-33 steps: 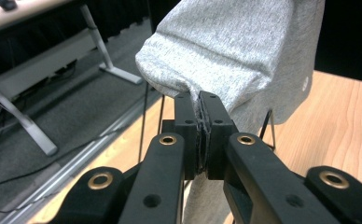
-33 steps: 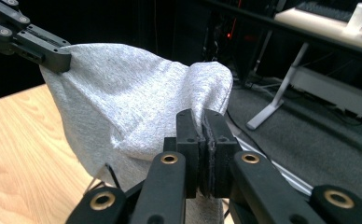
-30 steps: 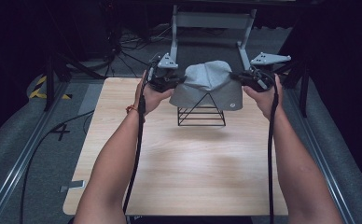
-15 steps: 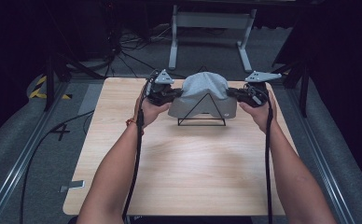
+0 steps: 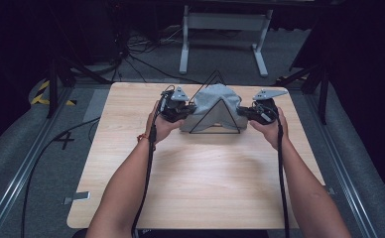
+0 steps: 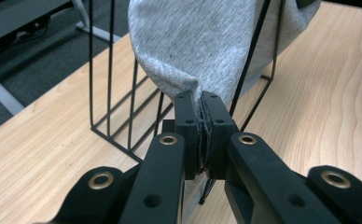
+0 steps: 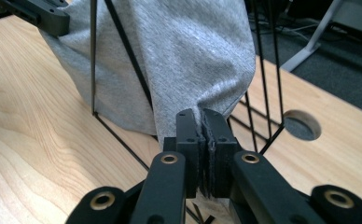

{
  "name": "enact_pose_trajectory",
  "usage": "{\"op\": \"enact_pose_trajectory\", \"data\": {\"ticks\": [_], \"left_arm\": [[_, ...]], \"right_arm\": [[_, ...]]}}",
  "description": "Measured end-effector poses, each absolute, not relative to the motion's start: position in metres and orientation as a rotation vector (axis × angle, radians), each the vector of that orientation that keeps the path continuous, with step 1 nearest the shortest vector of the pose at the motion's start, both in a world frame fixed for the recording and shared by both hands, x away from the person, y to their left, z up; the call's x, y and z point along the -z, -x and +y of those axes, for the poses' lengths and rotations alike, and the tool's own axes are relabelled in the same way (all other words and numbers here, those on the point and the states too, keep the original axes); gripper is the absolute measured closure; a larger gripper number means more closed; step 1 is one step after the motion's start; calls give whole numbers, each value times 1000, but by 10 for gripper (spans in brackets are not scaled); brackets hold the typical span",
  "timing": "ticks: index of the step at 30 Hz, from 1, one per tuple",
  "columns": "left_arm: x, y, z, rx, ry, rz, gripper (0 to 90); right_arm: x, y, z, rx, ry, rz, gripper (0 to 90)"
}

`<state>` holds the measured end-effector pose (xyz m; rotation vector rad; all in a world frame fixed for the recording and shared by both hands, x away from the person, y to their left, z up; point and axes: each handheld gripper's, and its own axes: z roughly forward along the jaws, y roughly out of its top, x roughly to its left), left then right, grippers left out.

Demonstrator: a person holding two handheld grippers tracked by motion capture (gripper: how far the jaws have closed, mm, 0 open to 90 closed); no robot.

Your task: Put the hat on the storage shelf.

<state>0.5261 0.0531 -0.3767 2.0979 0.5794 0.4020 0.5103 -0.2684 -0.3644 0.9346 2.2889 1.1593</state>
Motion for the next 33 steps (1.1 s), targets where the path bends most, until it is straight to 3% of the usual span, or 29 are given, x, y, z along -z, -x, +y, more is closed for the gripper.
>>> {"op": "enact_pose_trajectory", "data": {"ticks": [13,22,33], "left_arm": [[396,-526,47,-399,-2142,570,867],[387,-514,65,-434,-2107,574,794],[372,-477,93,-492,-2191,522,750]], "right_arm": [[386,-514,-267,-1110,-988,2305,860],[376,-505,-274,-1092,-982,2261,781],[361,-474,-292,-1064,-949,2230,736]]}}
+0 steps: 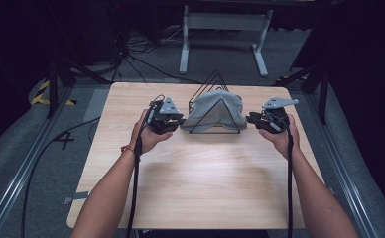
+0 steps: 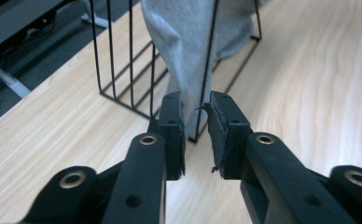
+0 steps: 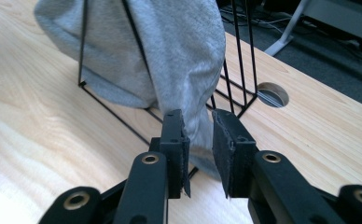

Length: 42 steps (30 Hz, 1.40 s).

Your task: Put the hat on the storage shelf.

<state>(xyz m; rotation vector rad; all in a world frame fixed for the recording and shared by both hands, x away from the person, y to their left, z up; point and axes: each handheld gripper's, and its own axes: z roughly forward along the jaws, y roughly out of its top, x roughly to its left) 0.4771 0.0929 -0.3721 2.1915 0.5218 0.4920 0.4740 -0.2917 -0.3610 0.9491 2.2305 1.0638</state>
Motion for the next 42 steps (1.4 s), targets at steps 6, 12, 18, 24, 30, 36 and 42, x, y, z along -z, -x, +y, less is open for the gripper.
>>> {"op": "enact_pose_trajectory", "data": {"ticks": [6,12,18,24,30,36,42], "left_arm": [[376,-455,110,-496,-2244,526,692],[385,-436,125,-479,-2284,524,670],[400,-417,135,-463,-2343,508,556],[421,-399,149,-424,-2339,546,388],[441,-385,160,-412,-2373,577,310],[459,-378,170,-343,-2386,584,232],[470,-375,173,-262,-2379,587,194]], "right_arm": [[358,-449,-302,-1057,-925,2233,697],[366,-426,-309,-1034,-890,2265,649],[380,-405,-318,-999,-867,2311,558],[402,-385,-323,-885,-842,2374,451],[425,-368,-331,-840,-871,2373,355],[445,-352,-349,-920,-958,2334,299],[460,-338,-362,-922,-1010,2292,241]]}}
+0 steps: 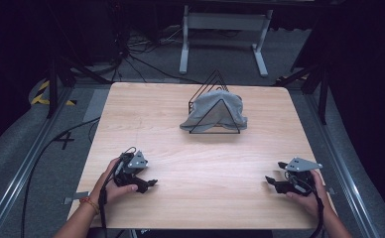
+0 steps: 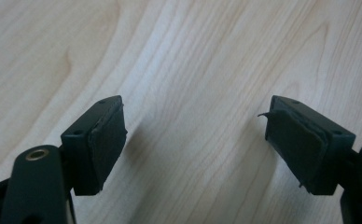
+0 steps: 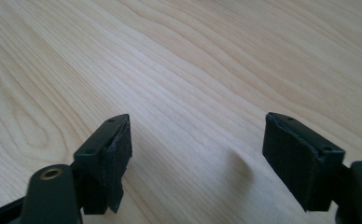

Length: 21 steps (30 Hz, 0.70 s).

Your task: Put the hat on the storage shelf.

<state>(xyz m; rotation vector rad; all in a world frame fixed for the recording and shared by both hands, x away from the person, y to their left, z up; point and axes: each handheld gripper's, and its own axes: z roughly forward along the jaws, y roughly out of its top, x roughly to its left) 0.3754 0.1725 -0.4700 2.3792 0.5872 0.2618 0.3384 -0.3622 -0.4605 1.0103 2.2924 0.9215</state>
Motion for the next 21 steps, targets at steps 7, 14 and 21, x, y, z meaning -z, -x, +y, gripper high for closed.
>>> {"op": "enact_pose_trajectory", "data": {"ticks": [7,14,21], "left_arm": [[480,-373,180,-254,-2275,624,146],[480,-374,179,-252,-2277,620,138],[480,-373,179,-253,-2272,630,138]], "right_arm": [[467,-337,-374,-986,-1112,2296,192],[468,-342,-376,-989,-1135,2304,153],[468,-343,-377,-989,-1130,2307,153]]}}
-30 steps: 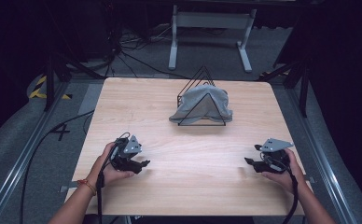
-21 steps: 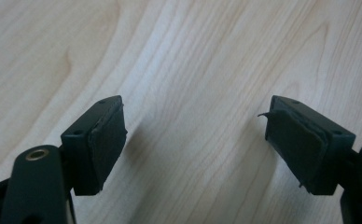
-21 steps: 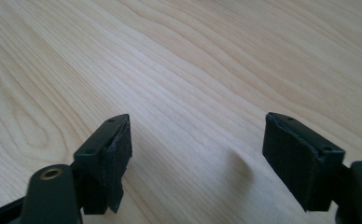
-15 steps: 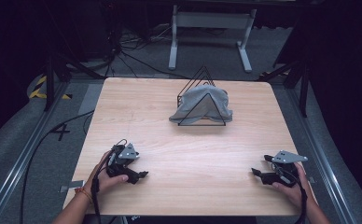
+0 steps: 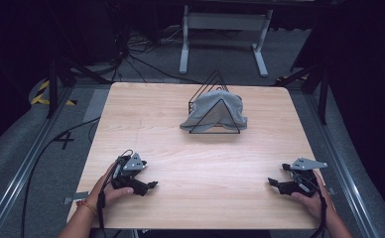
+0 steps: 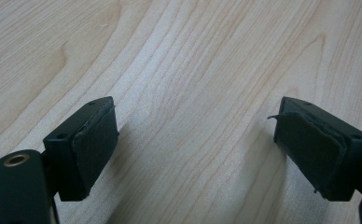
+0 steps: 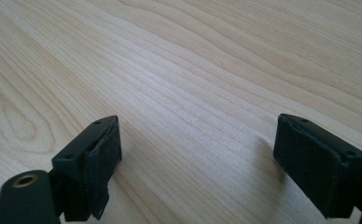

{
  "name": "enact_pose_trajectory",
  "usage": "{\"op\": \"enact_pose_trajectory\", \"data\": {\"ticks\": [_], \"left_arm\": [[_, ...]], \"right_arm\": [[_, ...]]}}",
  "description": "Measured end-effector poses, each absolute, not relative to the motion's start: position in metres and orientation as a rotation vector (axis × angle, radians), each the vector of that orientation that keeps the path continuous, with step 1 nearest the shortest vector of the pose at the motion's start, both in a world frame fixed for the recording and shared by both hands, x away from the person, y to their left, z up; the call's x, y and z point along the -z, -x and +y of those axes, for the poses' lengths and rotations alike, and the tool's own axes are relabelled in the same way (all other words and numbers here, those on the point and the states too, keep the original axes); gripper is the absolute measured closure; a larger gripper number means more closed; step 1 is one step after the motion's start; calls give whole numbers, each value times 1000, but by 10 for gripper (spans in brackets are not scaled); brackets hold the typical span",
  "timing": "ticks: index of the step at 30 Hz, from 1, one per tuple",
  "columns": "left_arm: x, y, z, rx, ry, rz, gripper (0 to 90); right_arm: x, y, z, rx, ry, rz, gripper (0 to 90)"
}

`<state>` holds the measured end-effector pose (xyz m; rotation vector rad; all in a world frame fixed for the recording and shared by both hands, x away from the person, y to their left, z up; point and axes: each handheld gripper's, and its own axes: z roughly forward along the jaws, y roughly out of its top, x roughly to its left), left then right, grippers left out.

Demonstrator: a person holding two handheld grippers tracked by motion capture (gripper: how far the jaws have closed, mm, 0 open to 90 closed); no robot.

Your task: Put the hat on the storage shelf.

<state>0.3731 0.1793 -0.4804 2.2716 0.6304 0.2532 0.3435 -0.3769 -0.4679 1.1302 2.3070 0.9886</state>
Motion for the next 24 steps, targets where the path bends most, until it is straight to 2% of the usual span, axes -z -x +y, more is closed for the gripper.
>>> {"op": "enact_pose_trajectory", "data": {"ticks": [24], "left_arm": [[480,-374,179,-254,-2278,643,118]], "right_arm": [[468,-345,-377,-993,-1142,2301,153]]}}
